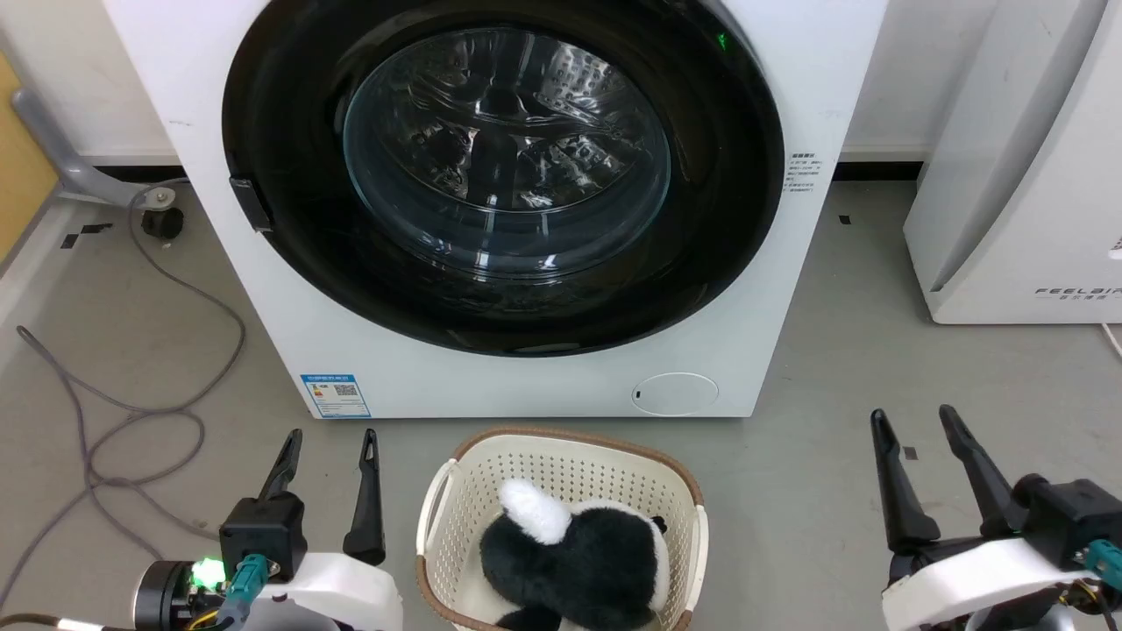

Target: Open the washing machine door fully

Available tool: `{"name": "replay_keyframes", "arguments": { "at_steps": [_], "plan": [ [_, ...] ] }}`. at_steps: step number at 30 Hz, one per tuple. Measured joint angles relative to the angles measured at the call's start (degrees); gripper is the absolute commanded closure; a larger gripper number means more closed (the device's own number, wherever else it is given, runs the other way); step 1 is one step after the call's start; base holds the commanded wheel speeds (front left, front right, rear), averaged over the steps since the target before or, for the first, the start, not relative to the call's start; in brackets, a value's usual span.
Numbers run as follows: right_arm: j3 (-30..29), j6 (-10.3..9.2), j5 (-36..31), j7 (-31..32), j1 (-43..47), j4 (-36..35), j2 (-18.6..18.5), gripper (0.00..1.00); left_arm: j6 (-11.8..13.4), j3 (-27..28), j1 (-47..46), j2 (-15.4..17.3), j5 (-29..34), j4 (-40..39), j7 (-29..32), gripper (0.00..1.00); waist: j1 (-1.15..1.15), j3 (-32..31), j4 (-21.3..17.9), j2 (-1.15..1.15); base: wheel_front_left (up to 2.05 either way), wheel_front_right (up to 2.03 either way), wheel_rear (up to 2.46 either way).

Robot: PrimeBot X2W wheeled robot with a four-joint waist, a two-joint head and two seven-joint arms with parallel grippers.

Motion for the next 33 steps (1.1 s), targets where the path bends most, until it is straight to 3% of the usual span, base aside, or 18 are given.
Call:
{"name": "replay_keyframes", "arguments": {
  "at_steps": [2, 3, 4, 10, 23, 33],
  "plan": [
    [-0.1, 0.00, 1.5, -0.2, 0.0, -0.1, 0.0, 0.00, 0.0, 0.0, 0.0, 0.0, 0.0, -0.1, -0.1, 0.00, 0.00, 0.1, 0.0, 0.00, 0.00, 0.00, 0.00],
    [-0.2, 0.00, 2.3, -0.4, 0.0, -0.1, 0.0, 0.56, 0.0, -0.1, 0.0, 0.0, -0.2, -0.1, -0.3, 0.00, 0.00, 0.1, 0.0, 0.00, 0.00, 0.00, 0.00],
    [-0.3, 0.00, 3.3, -0.5, 0.0, -0.1, 0.0, 1.00, 0.1, -0.1, 0.0, 0.0, -0.4, -0.2, -0.5, 0.00, 0.00, 0.1, 0.0, 0.00, 0.00, 0.00, 0.00],
    [-0.9, 0.00, 11.1, -1.1, 0.0, 0.0, 0.0, 1.00, 0.4, -0.1, 0.0, 0.0, -0.4, -0.3, -1.1, 0.00, 0.00, 0.3, 0.1, 0.00, 0.00, 0.00, 0.00],
    [-1.5, -0.01, 37.0, -2.8, -1.8, 2.8, 0.0, 1.00, 1.0, -0.3, 0.0, 0.0, -1.0, -1.0, -2.6, 0.00, -0.01, 1.3, 0.3, 0.00, 0.00, 0.00, 0.00],
    [-5.8, -0.01, 48.3, -0.9, -8.1, 7.5, 0.0, 1.00, 1.1, -0.5, -1.5, 0.0, -1.0, -1.6, -3.9, 0.00, -0.01, 3.8, 1.0, 0.00, 0.00, 0.00, 0.00]
  ]
}}
